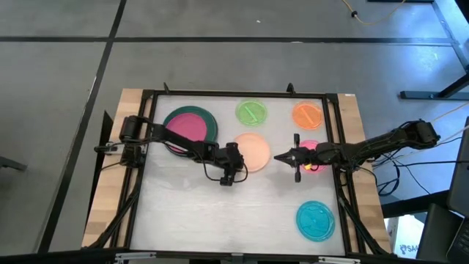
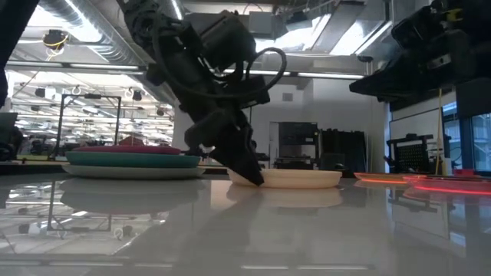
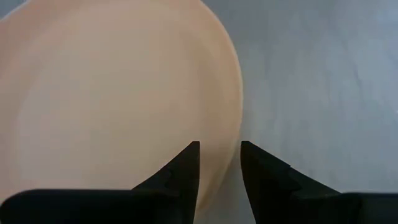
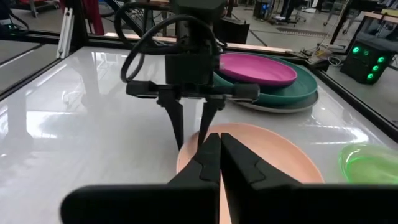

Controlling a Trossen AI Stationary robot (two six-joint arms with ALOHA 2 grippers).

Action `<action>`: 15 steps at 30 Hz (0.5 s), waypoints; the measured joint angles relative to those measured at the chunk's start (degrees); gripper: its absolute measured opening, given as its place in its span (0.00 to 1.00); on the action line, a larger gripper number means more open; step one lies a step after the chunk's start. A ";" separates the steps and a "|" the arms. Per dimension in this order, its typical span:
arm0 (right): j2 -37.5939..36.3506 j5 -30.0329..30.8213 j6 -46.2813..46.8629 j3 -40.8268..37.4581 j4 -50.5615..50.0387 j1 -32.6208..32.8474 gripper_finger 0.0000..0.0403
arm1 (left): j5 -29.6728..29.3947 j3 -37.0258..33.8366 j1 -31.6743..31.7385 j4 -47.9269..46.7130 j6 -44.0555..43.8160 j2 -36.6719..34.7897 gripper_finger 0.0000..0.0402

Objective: Stack plastic plates
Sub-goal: Stack the light orange plate on top of the pink plate

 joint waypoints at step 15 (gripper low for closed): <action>0.00 0.04 -0.72 0.00 0.20 0.02 0.01 | -6.11 0.00 -1.41 -1.53 2.93 -1.11 0.04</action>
